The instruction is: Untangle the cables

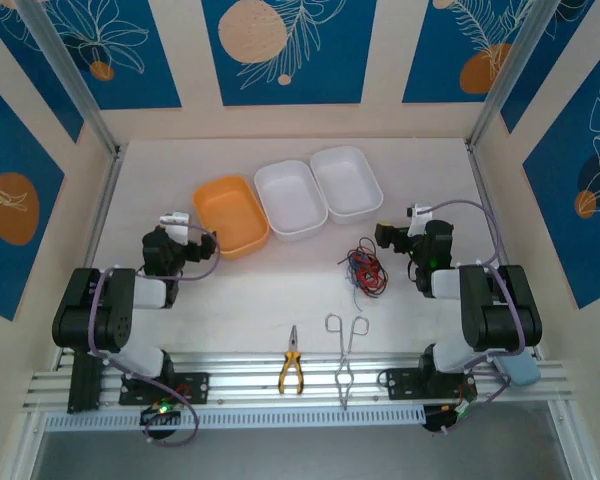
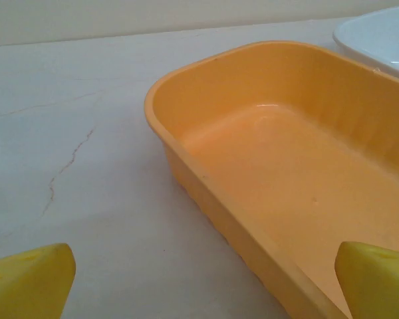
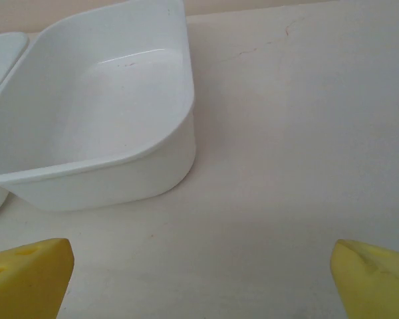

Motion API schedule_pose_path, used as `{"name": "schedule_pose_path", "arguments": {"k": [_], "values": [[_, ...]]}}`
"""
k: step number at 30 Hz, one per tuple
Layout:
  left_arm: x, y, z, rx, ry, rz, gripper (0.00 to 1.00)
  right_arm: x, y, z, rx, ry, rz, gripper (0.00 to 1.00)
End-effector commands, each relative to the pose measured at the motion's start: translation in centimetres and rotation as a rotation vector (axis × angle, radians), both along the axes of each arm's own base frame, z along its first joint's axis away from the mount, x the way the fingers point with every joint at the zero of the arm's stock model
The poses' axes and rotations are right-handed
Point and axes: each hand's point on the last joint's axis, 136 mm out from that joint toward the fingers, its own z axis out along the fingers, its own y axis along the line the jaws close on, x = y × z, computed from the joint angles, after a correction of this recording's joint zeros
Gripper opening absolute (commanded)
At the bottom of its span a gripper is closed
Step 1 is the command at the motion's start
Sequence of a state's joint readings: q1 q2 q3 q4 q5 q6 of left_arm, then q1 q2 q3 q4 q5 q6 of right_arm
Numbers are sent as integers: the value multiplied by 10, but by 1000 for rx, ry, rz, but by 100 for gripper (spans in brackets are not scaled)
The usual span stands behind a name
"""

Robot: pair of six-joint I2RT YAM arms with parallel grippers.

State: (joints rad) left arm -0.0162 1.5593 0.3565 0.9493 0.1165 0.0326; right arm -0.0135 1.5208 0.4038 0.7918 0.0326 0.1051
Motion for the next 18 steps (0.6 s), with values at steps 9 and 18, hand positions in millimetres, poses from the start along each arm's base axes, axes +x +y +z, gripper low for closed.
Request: {"name": "schedule_pose_path", "arguments": {"k": [9, 18], "values": [[4, 1, 3, 14, -5, 7, 100, 5, 2, 7, -5, -21, 15, 99], [4, 1, 2, 14, -5, 8, 100, 5, 1, 7, -2, -19, 15, 99]]}}
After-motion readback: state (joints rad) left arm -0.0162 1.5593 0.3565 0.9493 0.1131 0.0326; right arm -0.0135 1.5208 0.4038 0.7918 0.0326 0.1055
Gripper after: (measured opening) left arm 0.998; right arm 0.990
